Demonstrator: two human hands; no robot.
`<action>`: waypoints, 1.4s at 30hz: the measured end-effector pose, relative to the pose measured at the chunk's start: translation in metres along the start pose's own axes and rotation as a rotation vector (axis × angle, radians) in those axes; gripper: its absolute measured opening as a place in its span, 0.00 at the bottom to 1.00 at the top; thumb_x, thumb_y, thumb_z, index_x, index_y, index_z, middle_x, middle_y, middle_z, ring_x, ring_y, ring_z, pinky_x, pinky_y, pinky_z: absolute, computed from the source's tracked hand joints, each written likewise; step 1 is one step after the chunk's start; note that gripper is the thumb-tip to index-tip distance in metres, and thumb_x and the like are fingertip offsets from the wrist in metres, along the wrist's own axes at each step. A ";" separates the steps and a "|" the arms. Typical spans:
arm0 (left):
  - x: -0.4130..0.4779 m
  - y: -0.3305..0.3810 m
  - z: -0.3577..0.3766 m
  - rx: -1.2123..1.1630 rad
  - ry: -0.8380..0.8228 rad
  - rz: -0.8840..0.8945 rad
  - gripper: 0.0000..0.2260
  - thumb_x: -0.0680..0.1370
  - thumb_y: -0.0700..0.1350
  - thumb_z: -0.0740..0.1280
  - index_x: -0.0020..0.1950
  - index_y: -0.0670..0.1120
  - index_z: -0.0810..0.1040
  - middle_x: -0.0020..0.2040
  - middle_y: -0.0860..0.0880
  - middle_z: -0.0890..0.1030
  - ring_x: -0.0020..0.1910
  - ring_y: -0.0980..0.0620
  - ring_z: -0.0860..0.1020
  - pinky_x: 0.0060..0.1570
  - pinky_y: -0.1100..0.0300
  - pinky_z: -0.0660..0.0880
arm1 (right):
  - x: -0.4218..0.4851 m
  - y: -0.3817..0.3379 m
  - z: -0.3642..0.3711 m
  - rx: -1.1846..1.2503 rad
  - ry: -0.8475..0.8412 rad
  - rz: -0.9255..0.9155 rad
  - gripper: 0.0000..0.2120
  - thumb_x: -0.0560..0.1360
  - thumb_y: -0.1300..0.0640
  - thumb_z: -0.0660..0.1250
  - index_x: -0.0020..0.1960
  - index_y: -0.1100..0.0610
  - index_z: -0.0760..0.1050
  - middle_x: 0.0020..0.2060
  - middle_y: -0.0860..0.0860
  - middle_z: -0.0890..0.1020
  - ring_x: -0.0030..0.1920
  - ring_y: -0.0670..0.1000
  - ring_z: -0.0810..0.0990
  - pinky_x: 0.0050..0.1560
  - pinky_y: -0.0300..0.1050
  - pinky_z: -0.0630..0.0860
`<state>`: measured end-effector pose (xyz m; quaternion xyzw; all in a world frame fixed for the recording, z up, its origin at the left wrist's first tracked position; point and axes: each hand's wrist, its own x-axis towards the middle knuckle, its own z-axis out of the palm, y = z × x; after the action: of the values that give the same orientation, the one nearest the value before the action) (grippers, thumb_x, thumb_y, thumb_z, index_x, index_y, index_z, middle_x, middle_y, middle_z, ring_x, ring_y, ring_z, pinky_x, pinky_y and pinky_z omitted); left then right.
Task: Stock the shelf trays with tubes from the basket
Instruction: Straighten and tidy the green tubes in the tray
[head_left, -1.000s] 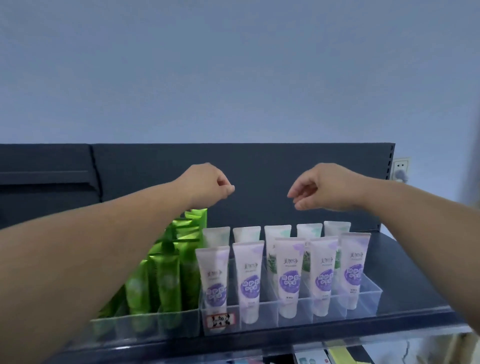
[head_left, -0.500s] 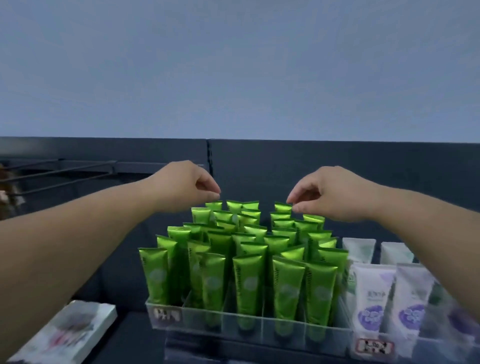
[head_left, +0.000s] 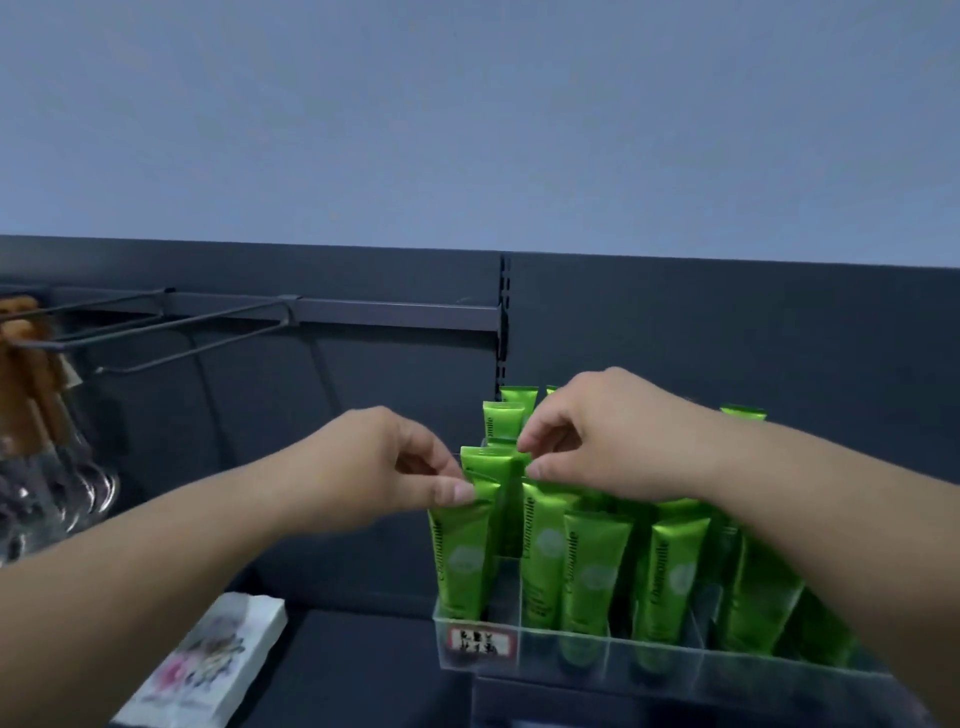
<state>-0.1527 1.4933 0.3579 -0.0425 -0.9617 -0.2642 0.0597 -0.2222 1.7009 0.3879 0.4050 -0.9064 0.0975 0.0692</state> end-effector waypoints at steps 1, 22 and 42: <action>-0.001 -0.003 0.003 -0.023 -0.027 0.009 0.11 0.67 0.60 0.73 0.44 0.57 0.83 0.40 0.62 0.83 0.40 0.67 0.80 0.43 0.74 0.74 | 0.002 -0.003 0.002 -0.022 -0.014 0.008 0.11 0.73 0.48 0.71 0.54 0.47 0.82 0.46 0.41 0.83 0.46 0.39 0.78 0.52 0.35 0.74; 0.006 -0.015 0.034 -0.048 0.083 0.116 0.09 0.70 0.54 0.75 0.49 0.55 0.82 0.36 0.56 0.82 0.33 0.63 0.76 0.36 0.74 0.70 | 0.016 -0.028 0.007 -0.068 -0.328 0.177 0.09 0.70 0.52 0.75 0.50 0.48 0.82 0.30 0.39 0.76 0.35 0.38 0.74 0.38 0.32 0.71; -0.004 -0.029 0.033 -0.390 0.237 0.117 0.06 0.70 0.56 0.72 0.44 0.56 0.83 0.39 0.59 0.84 0.39 0.64 0.81 0.40 0.72 0.75 | 0.021 -0.027 -0.012 0.055 -0.083 0.143 0.08 0.70 0.49 0.75 0.49 0.45 0.83 0.38 0.35 0.82 0.43 0.34 0.80 0.51 0.34 0.76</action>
<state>-0.1548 1.4857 0.3144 -0.0777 -0.8746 -0.4444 0.1779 -0.2149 1.6708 0.4071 0.3445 -0.9322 0.1103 0.0135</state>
